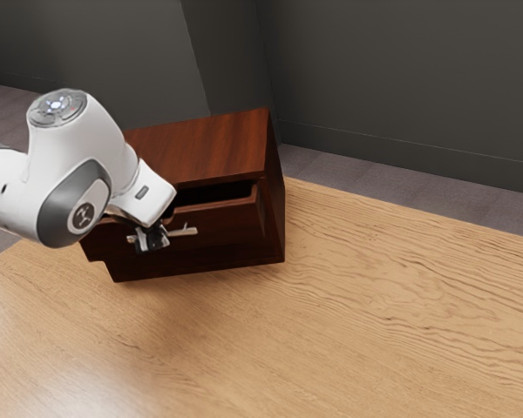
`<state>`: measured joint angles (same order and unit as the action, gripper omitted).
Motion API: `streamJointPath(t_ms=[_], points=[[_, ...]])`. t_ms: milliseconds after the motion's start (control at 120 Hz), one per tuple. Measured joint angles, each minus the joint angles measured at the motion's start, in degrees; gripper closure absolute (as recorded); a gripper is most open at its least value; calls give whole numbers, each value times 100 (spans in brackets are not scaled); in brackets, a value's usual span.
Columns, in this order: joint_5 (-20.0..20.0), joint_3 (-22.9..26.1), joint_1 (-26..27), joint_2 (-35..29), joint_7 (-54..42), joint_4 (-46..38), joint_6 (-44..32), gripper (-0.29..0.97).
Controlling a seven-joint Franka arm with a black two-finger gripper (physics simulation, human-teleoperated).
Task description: Pull the drawer handle with one arm to open the drawer
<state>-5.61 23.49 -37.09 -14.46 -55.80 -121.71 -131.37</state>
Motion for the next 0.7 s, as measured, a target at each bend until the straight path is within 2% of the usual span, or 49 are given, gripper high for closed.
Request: streamJointPath(t_ms=[700], points=[[214,-32,227,-856,-46,-595,181,73]])
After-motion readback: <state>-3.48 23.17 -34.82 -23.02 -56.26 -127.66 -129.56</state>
